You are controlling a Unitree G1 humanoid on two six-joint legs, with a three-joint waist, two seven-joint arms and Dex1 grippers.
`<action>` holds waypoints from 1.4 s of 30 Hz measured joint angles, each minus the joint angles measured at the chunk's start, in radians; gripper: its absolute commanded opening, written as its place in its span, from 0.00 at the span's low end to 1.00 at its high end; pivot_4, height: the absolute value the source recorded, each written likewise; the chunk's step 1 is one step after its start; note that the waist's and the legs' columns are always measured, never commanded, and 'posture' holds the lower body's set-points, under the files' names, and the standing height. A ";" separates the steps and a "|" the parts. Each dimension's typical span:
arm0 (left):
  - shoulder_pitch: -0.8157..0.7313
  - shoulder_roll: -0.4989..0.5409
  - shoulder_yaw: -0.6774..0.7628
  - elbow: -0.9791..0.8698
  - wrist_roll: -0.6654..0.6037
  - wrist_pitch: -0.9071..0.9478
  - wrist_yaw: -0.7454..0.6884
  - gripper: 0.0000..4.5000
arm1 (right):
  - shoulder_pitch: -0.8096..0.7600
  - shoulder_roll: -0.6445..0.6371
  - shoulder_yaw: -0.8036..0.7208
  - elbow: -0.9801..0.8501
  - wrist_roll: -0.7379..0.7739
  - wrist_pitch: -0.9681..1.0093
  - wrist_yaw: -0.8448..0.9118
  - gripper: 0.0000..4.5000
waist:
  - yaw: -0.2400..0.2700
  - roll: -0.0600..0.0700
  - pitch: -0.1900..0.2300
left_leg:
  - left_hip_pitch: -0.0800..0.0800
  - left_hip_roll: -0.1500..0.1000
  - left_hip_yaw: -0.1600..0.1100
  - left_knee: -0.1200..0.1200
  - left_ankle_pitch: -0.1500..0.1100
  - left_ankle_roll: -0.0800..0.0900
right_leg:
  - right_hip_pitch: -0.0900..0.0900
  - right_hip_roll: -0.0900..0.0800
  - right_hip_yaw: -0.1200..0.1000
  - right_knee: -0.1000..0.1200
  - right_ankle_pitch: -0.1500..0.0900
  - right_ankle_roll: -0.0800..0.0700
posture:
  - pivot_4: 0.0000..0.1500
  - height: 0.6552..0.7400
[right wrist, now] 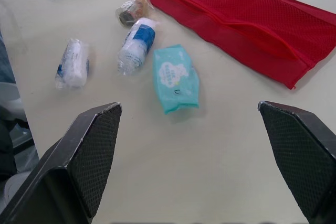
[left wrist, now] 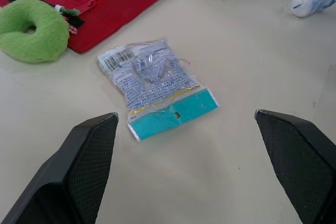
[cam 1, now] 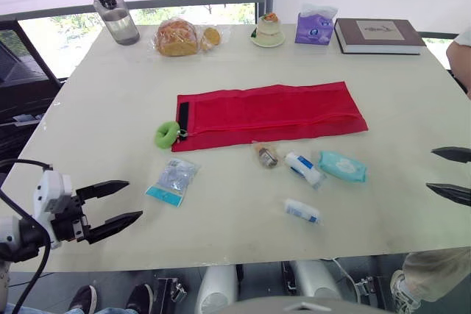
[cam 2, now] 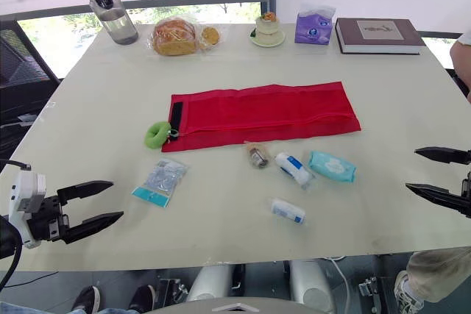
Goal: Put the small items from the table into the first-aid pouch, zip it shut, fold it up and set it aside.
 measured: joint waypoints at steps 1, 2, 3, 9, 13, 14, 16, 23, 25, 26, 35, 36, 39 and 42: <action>0.000 0.000 0.000 0.000 0.000 0.000 0.000 1.00 | 0.000 0.000 0.000 0.000 0.000 0.000 0.000 0.99 | 0.000 0.000 0.000 | 0.000 0.000 0.000 0.000 0.000 0.000 | 0.000 0.000 0.000 0.000 0.000 0.000 | 1.00 1.00; 0.008 0.000 0.000 -0.008 0.000 0.000 0.002 1.00 | -0.004 0.000 0.000 0.006 -0.001 -0.005 0.001 0.99 | -0.001 0.000 0.000 | 0.000 0.000 0.000 0.000 0.000 0.000 | 0.000 0.000 0.000 0.000 0.000 0.000 | 1.00 1.00; 0.009 0.000 0.000 -0.008 0.000 0.000 0.002 1.00 | -0.004 0.000 0.000 0.006 -0.001 -0.006 0.001 0.99 | -0.001 0.000 0.000 | 0.000 0.000 0.000 0.000 0.000 0.000 | 0.000 0.000 0.001 0.000 0.000 0.000 | 1.00 1.00; 0.016 -0.008 0.007 -0.026 0.000 -0.001 0.023 1.00 | -0.013 0.002 0.001 0.070 -0.013 -0.046 0.024 0.99 | 0.000 0.000 0.000 | 0.000 0.000 0.000 0.000 0.000 0.000 | 0.000 0.000 0.000 0.000 0.000 0.000 | 1.00 1.00; 0.012 -0.008 0.008 -0.039 -0.001 0.005 0.035 1.00 | -0.016 0.004 0.002 0.090 -0.015 -0.073 0.038 0.99 | 0.000 0.000 0.000 | 0.000 0.000 0.000 0.000 0.000 0.000 | 0.000 0.000 0.000 0.000 0.000 0.000 | 1.00 1.00; 0.011 -0.008 0.008 -0.045 -0.003 0.009 0.036 1.00 | -0.017 0.005 0.002 0.100 -0.016 -0.081 0.043 0.99 | 0.000 0.000 0.000 | 0.000 0.000 0.000 0.000 0.000 0.000 | 0.000 0.000 0.000 0.000 0.000 0.000 | 1.00 1.00; 0.007 -0.008 0.008 -0.047 -0.009 0.013 0.038 1.00 | -0.018 0.009 0.002 0.112 -0.016 -0.089 0.046 0.99 | 0.000 0.000 0.000 | 0.000 0.000 0.000 0.000 0.000 0.000 | 0.000 0.001 0.000 0.000 0.000 0.000 | 1.00 1.00; -0.050 -0.011 -0.006 -0.091 -0.050 0.150 0.139 1.00 | -0.051 0.054 0.030 0.043 0.026 -0.073 0.049 0.99 | 0.000 0.000 0.000 | 0.000 0.000 -0.001 0.001 0.000 0.000 | 0.001 0.001 -0.001 0.001 0.000 0.001 | 1.00 1.00; -0.078 -0.018 -0.030 -0.119 -0.058 0.213 0.202 1.00 | -0.061 0.079 0.045 -0.009 0.042 -0.057 0.027 0.99 | 0.000 0.000 0.000 | 0.000 0.000 -0.001 0.002 0.000 0.000 | 0.001 0.001 -0.001 0.001 0.000 0.001 | 1.00 1.00; -0.090 -0.021 -0.045 -0.131 -0.061 0.246 0.230 1.00 | -0.064 0.089 0.053 -0.041 0.053 -0.046 0.012 0.99 | 0.000 0.000 0.000 | 0.000 0.000 -0.001 0.002 0.000 0.000 | 0.001 0.001 -0.001 0.001 0.000 0.001 | 1.00 1.00; -0.232 0.001 -0.165 -0.095 -0.143 0.616 0.361 1.00 | -0.145 0.156 0.173 -0.435 0.186 0.107 -0.202 0.99 | 0.004 -0.001 0.000 | -0.001 -0.001 -0.004 0.002 0.000 0.000 | 0.001 0.002 -0.005 0.001 0.001 0.001 | 1.00 1.00; -0.241 0.003 -0.169 -0.088 -0.145 0.627 0.362 1.00 | -0.146 0.157 0.175 -0.441 0.188 0.111 -0.207 0.99 | 0.006 -0.001 0.000 | -0.001 -0.002 -0.004 0.003 0.000 0.000 | 0.001 0.002 -0.005 0.001 0.001 0.001 | 1.00 1.00; -0.312 0.020 -0.211 -0.034 -0.144 0.697 0.381 1.00 | -0.166 0.170 0.206 -0.486 0.200 0.119 -0.236 0.99 | 0.006 -0.001 -0.001 | -0.001 -0.003 -0.004 0.003 0.000 0.000 | 0.002 0.001 -0.005 0.001 0.001 0.001 | 1.00 1.00; -0.347 0.029 -0.230 -0.023 -0.148 0.745 0.380 1.00 | -0.172 0.171 0.213 -0.490 0.201 0.118 -0.241 0.99 | 0.008 -0.001 -0.001 | -0.001 -0.003 -0.004 0.004 0.000 0.000 | 0.002 0.000 -0.005 0.002 0.001 0.001 | 1.00 1.00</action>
